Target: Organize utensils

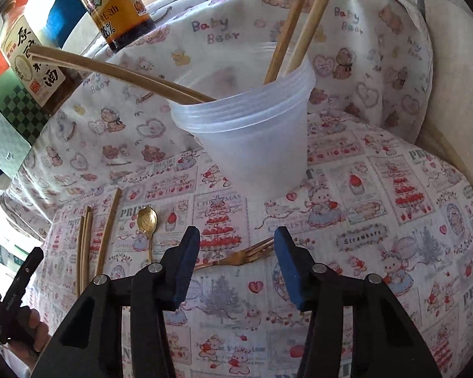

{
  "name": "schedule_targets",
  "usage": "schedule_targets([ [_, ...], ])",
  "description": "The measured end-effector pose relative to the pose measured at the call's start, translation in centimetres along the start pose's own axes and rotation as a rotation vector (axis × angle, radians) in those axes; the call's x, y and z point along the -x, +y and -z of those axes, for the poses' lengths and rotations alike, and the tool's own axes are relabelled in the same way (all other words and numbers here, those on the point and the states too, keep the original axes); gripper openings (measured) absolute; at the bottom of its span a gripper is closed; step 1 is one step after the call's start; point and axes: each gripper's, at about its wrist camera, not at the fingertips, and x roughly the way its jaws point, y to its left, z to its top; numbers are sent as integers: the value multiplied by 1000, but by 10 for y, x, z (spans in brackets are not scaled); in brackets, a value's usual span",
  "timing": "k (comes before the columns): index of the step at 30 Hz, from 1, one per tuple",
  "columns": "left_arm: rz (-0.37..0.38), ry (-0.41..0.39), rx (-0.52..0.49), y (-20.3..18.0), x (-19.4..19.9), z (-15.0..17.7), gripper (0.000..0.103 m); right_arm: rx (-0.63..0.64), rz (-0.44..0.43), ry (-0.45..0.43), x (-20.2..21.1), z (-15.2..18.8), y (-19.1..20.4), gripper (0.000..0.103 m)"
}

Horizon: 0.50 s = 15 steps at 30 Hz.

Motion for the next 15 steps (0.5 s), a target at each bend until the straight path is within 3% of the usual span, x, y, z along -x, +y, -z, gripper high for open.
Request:
schedule_targets([
  [11, -10, -36, -30, -6, 8, 1, 102, -19, 51, 31, -13, -2, -12, 37],
  [15, -9, -26, -35, -8, 7, 2, 102, -20, 19, 64, -16, -3, -13, 14],
])
